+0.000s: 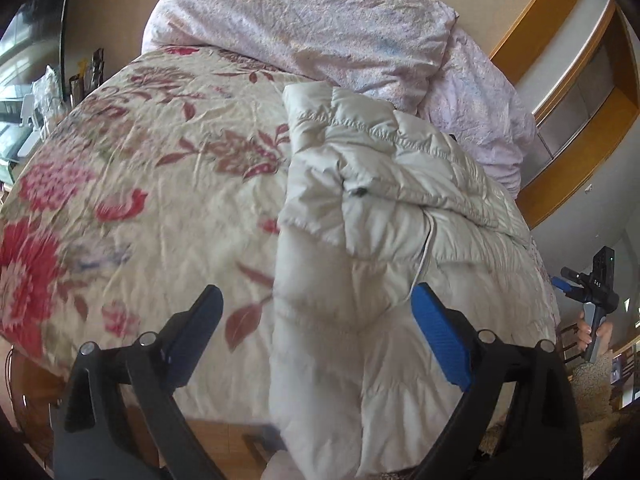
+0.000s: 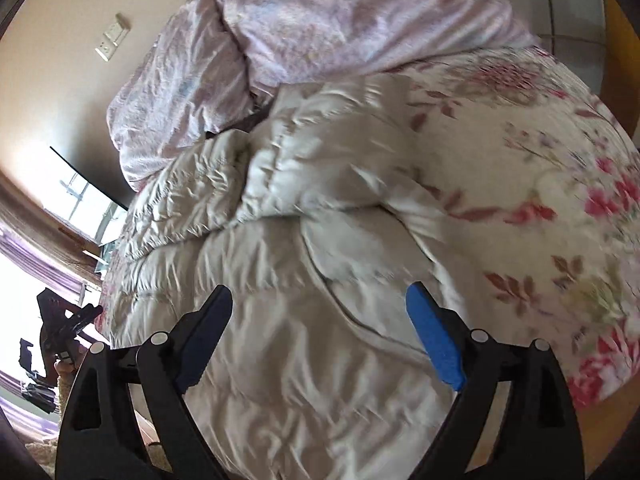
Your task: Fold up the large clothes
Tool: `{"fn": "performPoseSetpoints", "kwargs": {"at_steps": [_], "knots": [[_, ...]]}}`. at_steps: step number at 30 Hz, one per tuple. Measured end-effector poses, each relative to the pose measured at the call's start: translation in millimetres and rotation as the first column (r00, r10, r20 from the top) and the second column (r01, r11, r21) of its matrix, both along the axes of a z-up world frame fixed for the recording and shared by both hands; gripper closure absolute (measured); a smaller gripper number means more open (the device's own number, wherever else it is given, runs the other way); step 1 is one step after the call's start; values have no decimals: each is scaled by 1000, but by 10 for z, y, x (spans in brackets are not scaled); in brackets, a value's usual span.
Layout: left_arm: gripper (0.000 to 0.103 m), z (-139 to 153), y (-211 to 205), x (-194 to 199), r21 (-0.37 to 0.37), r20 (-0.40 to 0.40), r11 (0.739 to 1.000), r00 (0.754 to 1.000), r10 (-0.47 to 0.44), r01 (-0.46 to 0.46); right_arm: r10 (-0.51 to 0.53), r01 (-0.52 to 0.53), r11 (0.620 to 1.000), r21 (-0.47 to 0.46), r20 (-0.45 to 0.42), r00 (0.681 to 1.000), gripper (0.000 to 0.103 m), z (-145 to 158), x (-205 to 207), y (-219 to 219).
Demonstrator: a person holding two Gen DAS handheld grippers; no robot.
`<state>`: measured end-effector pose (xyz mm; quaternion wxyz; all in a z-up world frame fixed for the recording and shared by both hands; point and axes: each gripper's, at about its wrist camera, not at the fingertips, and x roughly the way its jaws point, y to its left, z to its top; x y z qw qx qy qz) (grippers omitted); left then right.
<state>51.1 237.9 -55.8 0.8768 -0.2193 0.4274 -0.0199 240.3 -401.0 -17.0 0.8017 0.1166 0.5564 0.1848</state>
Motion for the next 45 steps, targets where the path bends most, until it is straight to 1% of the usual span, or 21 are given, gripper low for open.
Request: {"fn": "performPoseSetpoints", "kwargs": {"at_steps": [4, 6, 8, 12, 15, 17, 19, 22, 25, 26, 28, 29, 30, 31, 32, 33, 34, 37, 40, 42, 45], "knots": [[18, -153, 68, -334, -107, -17, 994, 1000, 19, -21, -58, 66, 996, 68, -105, 993, 13, -173, -328, -446], [22, -232, 60, -432, -163, -29, 986, 999, 26, -30, -65, 78, 994, 79, -155, 986, 13, -246, -457, -537], [24, -300, 12, -518, -194, -42, 981, 999, 17, -25, -54, 75, 991, 109, -191, 980, 13, -293, -585, -607], [26, -402, -129, -602, -233, -65, 972, 998, -20, 5, -39, 73, 987, 143, -226, 973, 13, -343, -762, -654], [26, -458, -200, -599, -267, -71, 964, 997, -38, 17, -36, 79, 984, 159, -257, 966, 13, -451, -758, -644], [26, -509, -244, -601, -266, -84, 964, 996, -42, 18, -46, 92, 983, 161, -270, 962, 13, -534, -737, -655], [26, -576, -268, -607, -269, -102, 963, 994, -41, 12, -40, 103, 972, 212, -281, 959, 13, -614, -721, -673], [27, -705, -266, -607, -314, -106, 949, 994, -33, -2, -21, 109, 953, 282, -298, 954, 15, -741, -704, -687], [29, -819, -258, -593, -363, -103, 932, 994, -26, -13, -4, 105, 948, 302, -319, 948, 26, -830, -709, -664], [30, -848, -250, -589, -382, -100, 924, 995, -26, -14, 0, 102, 949, 299, -322, 947, 32, -845, -717, -654], [38, -891, -242, -579, -421, -98, 907, 995, -28, -16, -1, 101, 948, 302, -315, 949, 40, -835, -743, -659], [40, -903, -240, -582, -429, -98, 903, 995, -27, -17, 1, 99, 947, 307, -308, 951, 47, -813, -756, -666], [45, -901, -239, -589, -433, -95, 901, 995, -26, -18, 4, 96, 945, 313, -305, 952, 52, -790, -771, -675], [50, -897, -246, -603, -437, -92, 899, 995, -24, -18, 7, 92, 944, 315, -301, 954, 55, -774, -786, -669], [53, -879, -245, -620, -441, -88, 897, 996, -21, -20, 11, 86, 945, 314, -294, 956, 59, -742, -801, -667], [59, -862, -242, -636, -445, -84, 895, 996, -19, -20, 16, 79, 946, 313, -289, 957, 62, -717, -812, -668], [65, -833, -247, -658, -445, -78, 895, 997, -17, -19, 23, 68, 948, 311, -280, 960, 64, -686, -833, -667], [75, -719, -277, -700, -427, -66, 904, 998, -17, -13, 52, 26, 956, 291, -255, 966, 69, -558, -872, -618], [81, -575, -307, -695, -407, -48, 914, 999, -18, -4, 77, -15, 959, 284, -209, 975, 75, -387, -887, -518], [83, -442, -310, -678, -398, -20, 918, 1000, -16, 7, 86, -36, 959, 281, -168, 982, 79, -262, -871, -425], [84, -211, -315, -637, -373, 34, 927, 999, -13, 25, 88, -59, 960, 273, -97, 991, 81, -65, -822, -306]]}}
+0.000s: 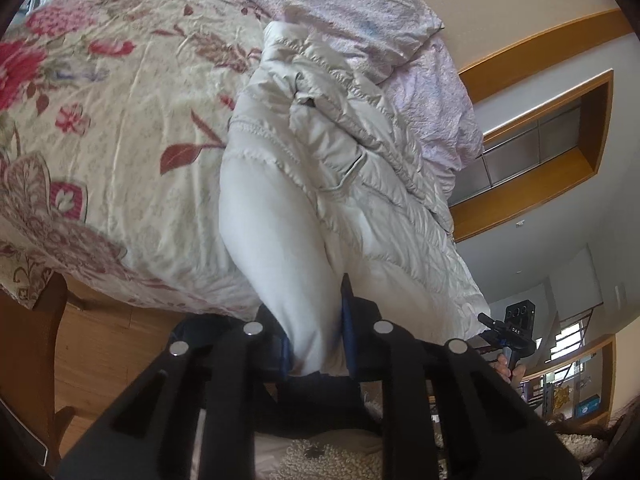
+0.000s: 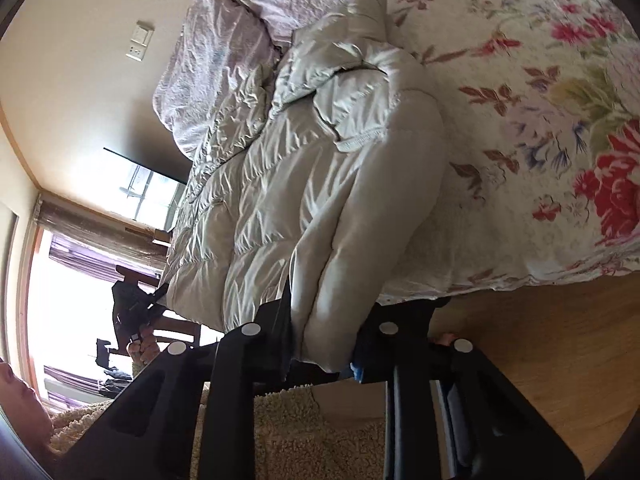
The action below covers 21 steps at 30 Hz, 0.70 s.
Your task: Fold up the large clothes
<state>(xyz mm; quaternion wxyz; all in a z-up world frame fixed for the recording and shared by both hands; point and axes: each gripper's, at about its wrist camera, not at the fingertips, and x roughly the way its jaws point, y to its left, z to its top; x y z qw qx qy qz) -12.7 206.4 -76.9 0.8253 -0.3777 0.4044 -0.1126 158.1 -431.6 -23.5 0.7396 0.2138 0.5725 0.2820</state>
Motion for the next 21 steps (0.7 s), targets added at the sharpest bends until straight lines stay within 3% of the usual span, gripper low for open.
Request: {"fn": "performPoseSetpoints", "kwargs": {"at_steps": [4, 7, 13, 21], "knots": [[84, 331, 20, 66, 49, 81, 998, 996, 22, -26, -21, 21, 1000, 7, 129, 991, 82, 282, 133, 163], [85, 566, 15, 226, 99, 137, 993, 989, 54, -67, -60, 64, 998, -4, 272, 960, 82, 531, 265, 270], [85, 903, 90, 623, 140, 228, 974, 963, 144, -179, -145, 184, 983, -24, 514, 846, 82, 839, 526, 549], [85, 1256, 227, 1419, 188, 281, 946, 937, 206, -264, -213, 315, 948, -40, 654, 726, 82, 1022, 1080, 738]]}}
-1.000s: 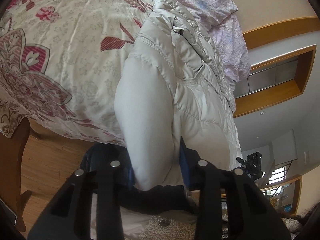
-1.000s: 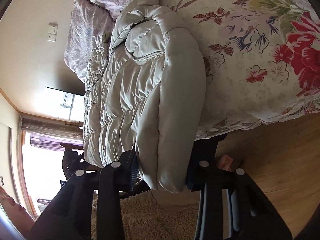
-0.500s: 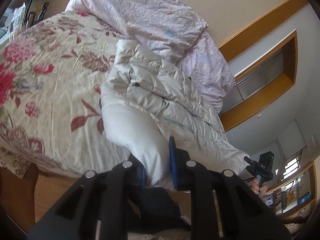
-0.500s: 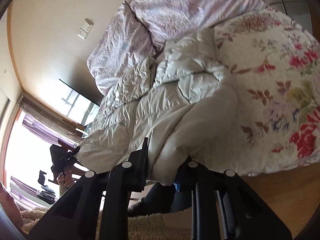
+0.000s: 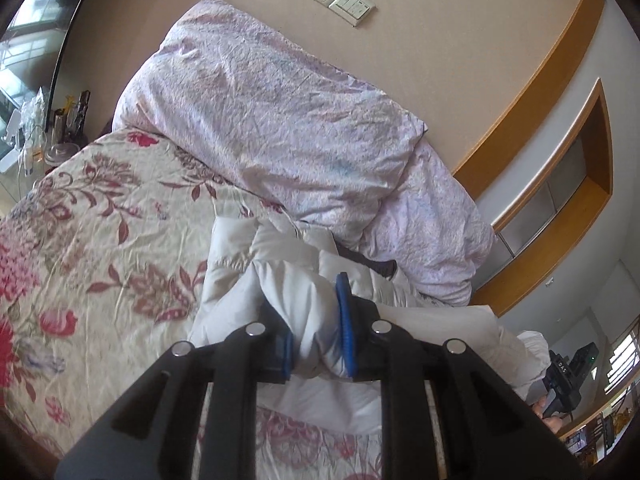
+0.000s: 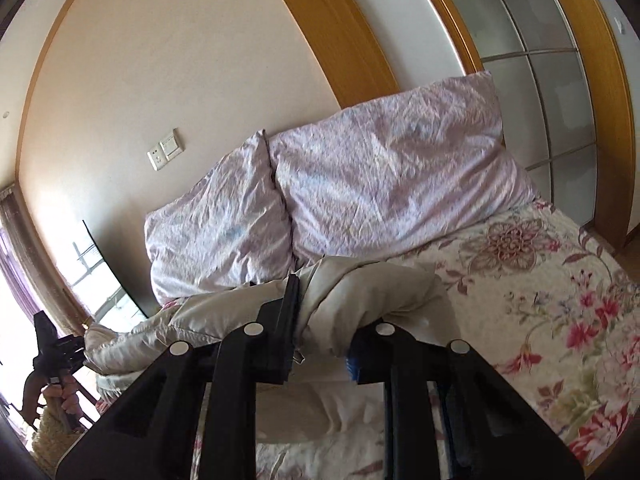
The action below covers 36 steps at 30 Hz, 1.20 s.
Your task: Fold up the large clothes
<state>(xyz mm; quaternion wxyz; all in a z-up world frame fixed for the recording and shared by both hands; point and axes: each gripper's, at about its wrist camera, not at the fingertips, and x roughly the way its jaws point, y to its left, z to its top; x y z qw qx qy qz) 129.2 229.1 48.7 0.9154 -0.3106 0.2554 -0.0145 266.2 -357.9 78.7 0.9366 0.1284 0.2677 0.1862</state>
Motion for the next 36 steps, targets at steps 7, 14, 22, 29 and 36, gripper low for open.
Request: {"fn": "performPoseSetpoints", "kwargs": {"at_steps": [7, 14, 22, 29, 36], "knots": [[85, 84, 104, 686, 6, 37, 997, 997, 72, -72, -87, 92, 995, -50, 103, 991, 82, 31, 569, 356], [85, -94, 221, 1408, 39, 1, 991, 991, 131, -131, -179, 198, 969, -151, 130, 975, 82, -218, 1208, 701], [85, -428, 257, 2030, 74, -48, 983, 984, 171, -167, -258, 264, 932, -247, 58, 964, 82, -623, 1821, 883], [47, -604, 278, 2206, 46, -73, 983, 981, 182, -179, -275, 275, 931, -239, 33, 961, 11, -689, 1977, 903], [9, -191, -60, 1848, 282, 19, 944, 985, 173, -171, -8, 15, 959, -282, 27, 1000, 7, -481, 1648, 1204]]}}
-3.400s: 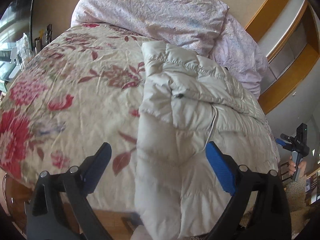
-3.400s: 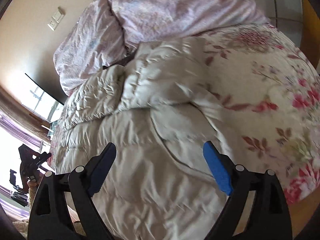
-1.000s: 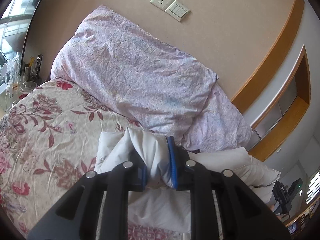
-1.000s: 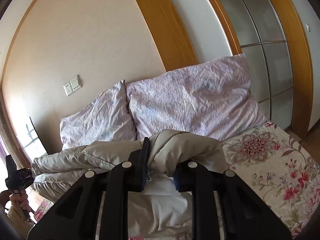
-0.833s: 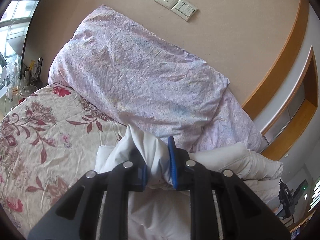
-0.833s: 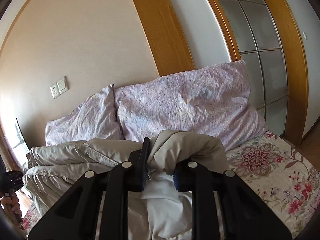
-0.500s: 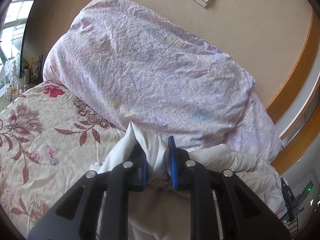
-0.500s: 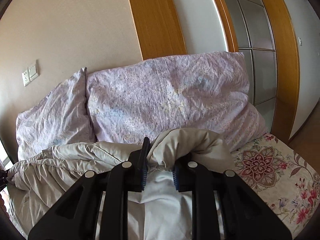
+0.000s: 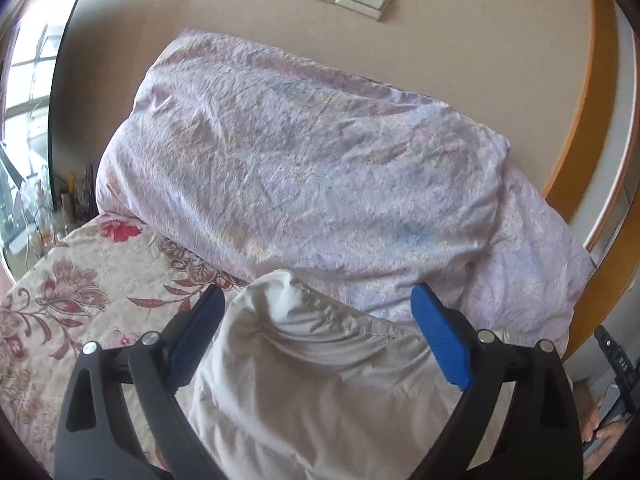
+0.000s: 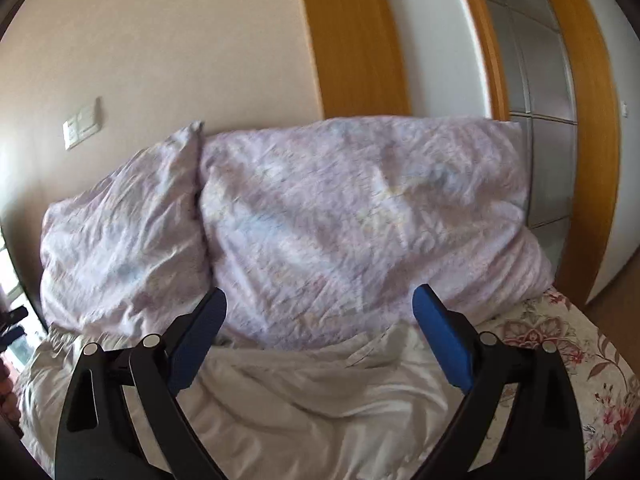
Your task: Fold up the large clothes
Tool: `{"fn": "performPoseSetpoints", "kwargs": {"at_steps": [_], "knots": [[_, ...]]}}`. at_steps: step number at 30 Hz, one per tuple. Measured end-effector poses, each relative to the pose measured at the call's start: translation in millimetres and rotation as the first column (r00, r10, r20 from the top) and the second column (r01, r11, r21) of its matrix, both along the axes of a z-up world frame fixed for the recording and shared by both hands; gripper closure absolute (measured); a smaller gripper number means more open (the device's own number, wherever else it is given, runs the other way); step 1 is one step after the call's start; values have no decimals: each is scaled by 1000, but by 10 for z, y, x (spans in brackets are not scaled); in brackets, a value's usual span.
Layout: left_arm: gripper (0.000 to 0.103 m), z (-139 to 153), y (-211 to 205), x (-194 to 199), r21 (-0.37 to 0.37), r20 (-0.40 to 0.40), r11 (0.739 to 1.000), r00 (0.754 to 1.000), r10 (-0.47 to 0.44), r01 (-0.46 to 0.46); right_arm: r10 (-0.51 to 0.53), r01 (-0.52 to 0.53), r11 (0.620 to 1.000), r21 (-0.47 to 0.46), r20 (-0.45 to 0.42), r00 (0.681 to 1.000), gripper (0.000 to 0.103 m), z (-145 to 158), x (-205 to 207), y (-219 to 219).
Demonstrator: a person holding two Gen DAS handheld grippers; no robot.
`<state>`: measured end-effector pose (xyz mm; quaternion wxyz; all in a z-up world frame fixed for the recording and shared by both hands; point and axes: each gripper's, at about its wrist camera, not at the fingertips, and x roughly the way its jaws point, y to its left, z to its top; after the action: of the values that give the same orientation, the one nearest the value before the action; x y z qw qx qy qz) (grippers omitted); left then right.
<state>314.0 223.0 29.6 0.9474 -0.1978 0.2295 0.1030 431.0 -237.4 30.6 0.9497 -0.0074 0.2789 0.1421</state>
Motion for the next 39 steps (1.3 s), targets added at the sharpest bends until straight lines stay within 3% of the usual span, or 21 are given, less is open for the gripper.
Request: {"fn": "performPoseSetpoints", "kwargs": {"at_steps": [2, 6, 11, 14, 16, 19, 22, 29, 39], "knots": [[9, 21, -265, -96, 84, -17, 995, 999, -51, 53, 112, -115, 993, -33, -89, 990, 8, -125, -73, 199], [6, -63, -774, -180, 201, -64, 967, 987, -148, 158, 222, -241, 967, -86, -186, 957, 15, -368, -197, 559], [6, -234, -1070, -3, 326, -130, 929, 981, -142, 178, 201, -266, 931, -250, -256, 945, 17, -702, -141, 930], [6, -383, -1074, 219, 377, -178, 914, 980, -85, 148, 154, -237, 928, -288, -283, 947, 17, -876, -8, 949], [6, -477, -1003, 359, 374, -215, 919, 976, -41, 122, 127, -209, 940, -270, -293, 948, 17, -976, 114, 919], [6, -610, -830, 536, 306, -253, 949, 968, 7, 73, 82, -160, 959, -232, -312, 946, 13, -1109, 276, 859], [3, -718, -752, 658, 289, -262, 956, 965, 29, 50, 50, -119, 972, -201, -318, 947, 11, -1244, 376, 826], [2, -905, -819, 958, 326, -300, 944, 953, 51, 52, 12, -69, 979, -192, -283, 959, 8, -1407, 511, 837], [2, -1064, -893, 1143, 386, -319, 922, 942, 104, 29, -17, -67, 972, -224, -356, 934, 3, -1572, 666, 931]]}}
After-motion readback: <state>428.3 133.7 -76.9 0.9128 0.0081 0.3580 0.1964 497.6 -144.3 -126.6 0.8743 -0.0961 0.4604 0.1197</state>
